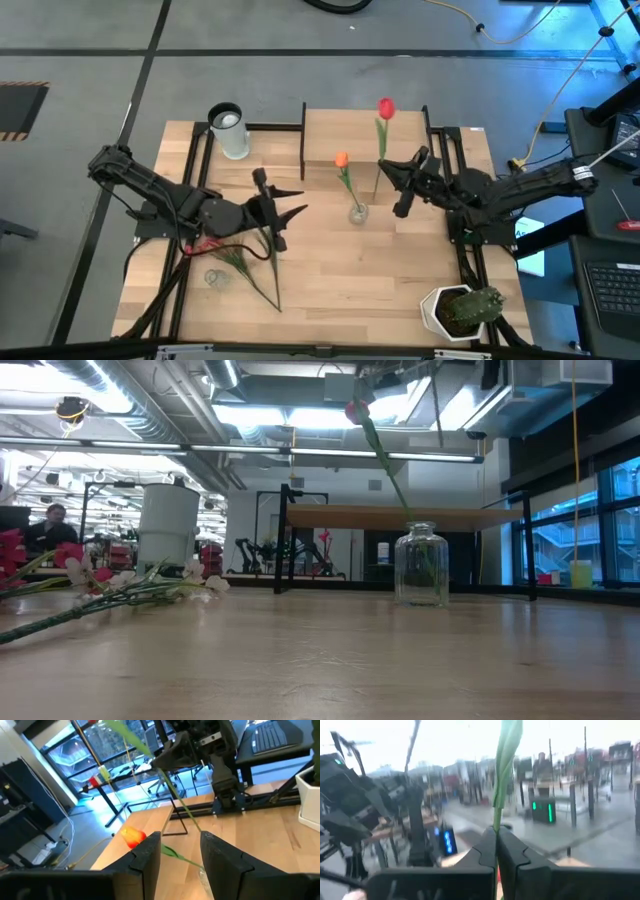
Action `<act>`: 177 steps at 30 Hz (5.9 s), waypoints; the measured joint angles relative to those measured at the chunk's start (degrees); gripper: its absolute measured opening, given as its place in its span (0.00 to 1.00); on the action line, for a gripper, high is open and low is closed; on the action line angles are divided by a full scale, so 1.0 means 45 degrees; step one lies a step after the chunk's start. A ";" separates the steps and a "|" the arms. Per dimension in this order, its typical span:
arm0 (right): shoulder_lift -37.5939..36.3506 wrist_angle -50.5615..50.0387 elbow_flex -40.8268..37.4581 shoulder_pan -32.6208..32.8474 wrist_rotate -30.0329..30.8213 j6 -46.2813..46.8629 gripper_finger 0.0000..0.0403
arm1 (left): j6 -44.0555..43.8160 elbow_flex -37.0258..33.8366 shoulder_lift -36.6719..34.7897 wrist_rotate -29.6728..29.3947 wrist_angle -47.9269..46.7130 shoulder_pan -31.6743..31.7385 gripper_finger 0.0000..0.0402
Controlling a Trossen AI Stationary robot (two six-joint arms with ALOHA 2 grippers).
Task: Pick and place flowers into a vace then onto a shelf
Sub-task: Put the red flower into the right transparent vase, then put the flower vase on the shelf
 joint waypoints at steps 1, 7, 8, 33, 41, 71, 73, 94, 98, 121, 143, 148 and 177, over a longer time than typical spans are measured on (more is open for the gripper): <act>-0.0008 0.0917 -0.0536 0.0023 -0.0003 -0.0126 0.00 | -0.0051 0.0000 0.0000 0.0051 -0.0099 0.0037 0.33; 0.0185 0.3946 -0.2792 0.0081 -0.0035 -0.0289 0.00 | -0.0095 0.0000 0.0000 0.0373 -0.0217 0.0292 0.33; 0.0266 0.4307 -0.3003 0.0079 -0.0035 -0.0290 0.00 | -0.0096 0.0000 0.0000 0.0453 -0.0215 0.0352 0.33; 0.3995 0.7361 -0.3362 -0.0397 0.0005 -0.0308 0.01 | -0.0457 0.0000 0.0000 0.0989 -0.0205 0.1028 0.32; 0.5268 0.7428 -0.3362 -0.0397 0.0004 -0.0243 0.01 | -0.0454 0.0000 0.0000 0.0984 -0.0205 0.1028 0.32; 0.6944 0.6777 -0.3357 -0.0392 0.0199 0.0820 0.22 | -0.0410 -0.0005 0.0000 0.0984 -0.0637 0.1110 0.32; 0.6939 0.6777 -0.3357 -0.0387 0.0198 0.1012 0.28 | -0.0411 -0.0005 0.0000 0.0984 -0.0770 0.1110 0.32; 0.1809 -0.2986 -0.3348 0.0549 -0.1890 0.4979 0.34 | -0.0355 -0.0005 0.0002 0.0984 -0.1255 0.1125 0.32; 0.1697 -0.4715 -0.3353 0.0550 -0.2514 0.5814 0.34 | -0.0114 -0.0005 0.0000 0.1096 -0.1252 0.1267 0.32; 0.1742 -0.5419 -0.3353 0.0482 -0.2721 0.7701 0.58 | -0.0415 -0.0005 0.0005 0.2318 -0.1250 0.1892 0.32; 0.1755 -0.5222 -0.3353 0.0482 -0.1755 0.5972 0.74 | -0.0415 -0.0005 0.0005 0.2305 -0.1247 0.1941 0.32; 0.2211 -0.4327 -0.3353 0.0482 -0.1534 0.5551 0.74 | -0.0415 -0.0005 0.0005 0.2305 -0.1245 0.1941 0.32; 0.6690 -0.1871 -0.1871 -0.0426 -0.1944 0.4602 0.71 | -0.0410 -0.0005 0.0005 0.2295 -0.1250 0.1944 0.32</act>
